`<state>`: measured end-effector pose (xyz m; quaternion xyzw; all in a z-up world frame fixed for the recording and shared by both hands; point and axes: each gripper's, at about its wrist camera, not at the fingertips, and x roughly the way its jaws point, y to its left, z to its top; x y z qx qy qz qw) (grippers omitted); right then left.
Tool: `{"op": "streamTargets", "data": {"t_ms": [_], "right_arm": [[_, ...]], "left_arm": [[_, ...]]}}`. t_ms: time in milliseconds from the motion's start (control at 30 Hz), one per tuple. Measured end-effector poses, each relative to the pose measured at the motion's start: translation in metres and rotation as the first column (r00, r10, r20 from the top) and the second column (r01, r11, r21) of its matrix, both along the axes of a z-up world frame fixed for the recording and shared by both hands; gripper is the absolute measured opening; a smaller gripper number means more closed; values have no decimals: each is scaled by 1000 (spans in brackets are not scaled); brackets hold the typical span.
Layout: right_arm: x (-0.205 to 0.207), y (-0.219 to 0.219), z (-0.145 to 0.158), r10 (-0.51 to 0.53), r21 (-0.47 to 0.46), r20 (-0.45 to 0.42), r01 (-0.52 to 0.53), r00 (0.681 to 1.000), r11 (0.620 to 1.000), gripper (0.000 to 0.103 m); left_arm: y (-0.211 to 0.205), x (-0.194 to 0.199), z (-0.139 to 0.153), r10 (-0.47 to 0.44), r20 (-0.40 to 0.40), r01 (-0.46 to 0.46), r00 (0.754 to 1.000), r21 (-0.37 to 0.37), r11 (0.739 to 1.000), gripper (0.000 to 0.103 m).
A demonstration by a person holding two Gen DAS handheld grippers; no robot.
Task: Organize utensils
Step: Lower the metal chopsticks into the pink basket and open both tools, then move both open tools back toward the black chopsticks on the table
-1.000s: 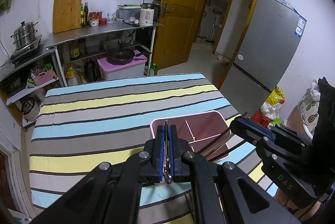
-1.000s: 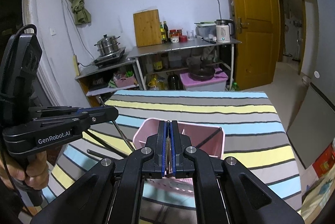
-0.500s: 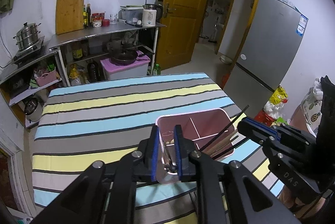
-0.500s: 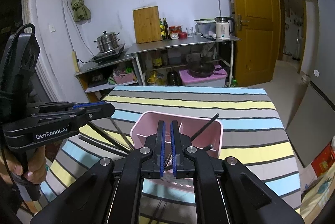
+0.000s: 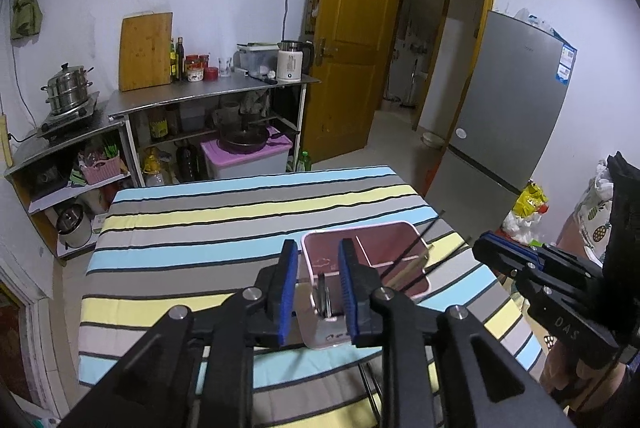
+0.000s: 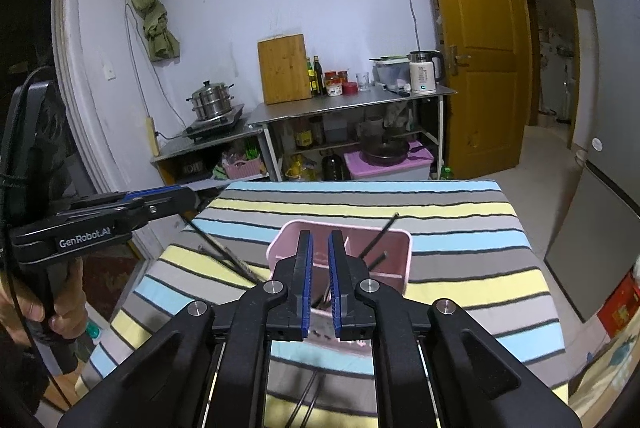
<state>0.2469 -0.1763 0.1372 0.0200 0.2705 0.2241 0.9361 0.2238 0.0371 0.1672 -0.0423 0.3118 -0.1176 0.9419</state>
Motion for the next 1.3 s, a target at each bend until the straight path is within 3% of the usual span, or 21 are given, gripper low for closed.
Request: {"op": "streamTargets", "data": {"t_ms": [367,833,1300], "right_arm": [[-38,-19,-28,-10,15,-52,11,999,1000,8],[-70,-33,-73,-34,18,-153,37,988,999,9],[-83,-35,-110,-44,-9,-227,43,973,999,10]], "left_arm": [[0,-53,-29,0,-10,0,1000,-6,1000,24],[-11,-85,-95,-12,-152,7,988,-29,1000,24],[-39,-90,-145,-46,-273,33,961,-51,998,24]]}}
